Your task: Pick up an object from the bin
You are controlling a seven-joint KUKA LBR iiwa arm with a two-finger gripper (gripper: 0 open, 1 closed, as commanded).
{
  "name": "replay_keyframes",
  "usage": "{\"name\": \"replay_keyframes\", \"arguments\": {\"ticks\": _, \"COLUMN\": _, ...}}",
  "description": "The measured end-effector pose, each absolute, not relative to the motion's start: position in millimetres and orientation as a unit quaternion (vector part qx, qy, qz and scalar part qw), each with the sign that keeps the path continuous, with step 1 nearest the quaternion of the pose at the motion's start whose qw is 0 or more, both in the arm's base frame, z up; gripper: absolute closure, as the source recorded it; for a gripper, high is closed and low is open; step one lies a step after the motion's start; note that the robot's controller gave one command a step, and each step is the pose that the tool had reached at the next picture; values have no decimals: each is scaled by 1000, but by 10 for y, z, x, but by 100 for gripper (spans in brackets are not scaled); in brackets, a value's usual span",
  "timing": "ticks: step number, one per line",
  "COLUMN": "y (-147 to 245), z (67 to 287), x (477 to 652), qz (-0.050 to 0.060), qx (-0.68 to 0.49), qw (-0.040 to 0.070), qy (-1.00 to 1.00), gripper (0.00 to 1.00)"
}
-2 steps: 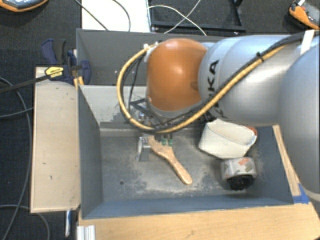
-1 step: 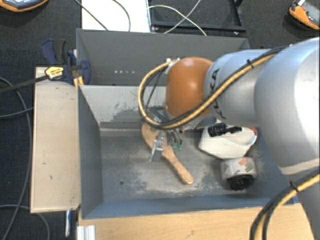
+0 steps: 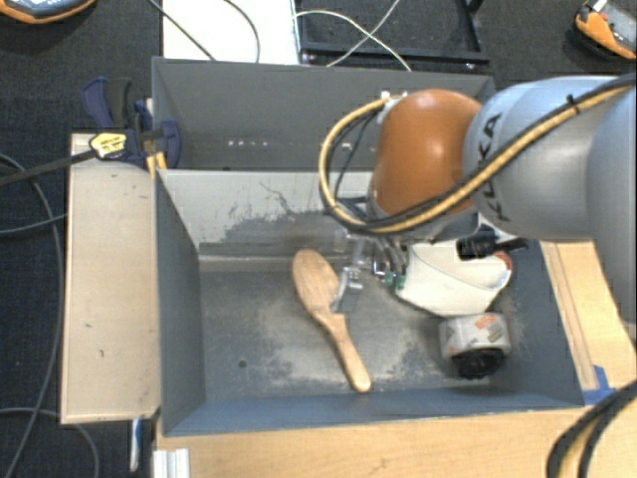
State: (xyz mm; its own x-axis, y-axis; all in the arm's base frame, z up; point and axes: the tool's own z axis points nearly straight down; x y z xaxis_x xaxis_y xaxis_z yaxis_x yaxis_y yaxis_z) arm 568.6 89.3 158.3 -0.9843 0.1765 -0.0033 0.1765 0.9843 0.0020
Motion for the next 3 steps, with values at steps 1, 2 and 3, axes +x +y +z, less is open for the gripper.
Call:
{"name": "replay_keyframes", "arguments": {"ticks": 1, "y": 1052, "z": 983, "x": 5772, "qz": 1, "qx": 205, "qw": -1, "qy": 979, "gripper": 0}}
{"name": "replay_keyframes", "arguments": {"ticks": 2, "y": 1157, "z": 693, "x": 5764, "qz": 1, "qx": 164, "qw": 1, "qy": 987, "gripper": 0}}
{"name": "replay_keyframes", "arguments": {"ticks": 3, "y": 1223, "z": 698, "x": 5675, "qz": 0, "qx": 328, "qw": -3, "qy": 945, "gripper": 100}}
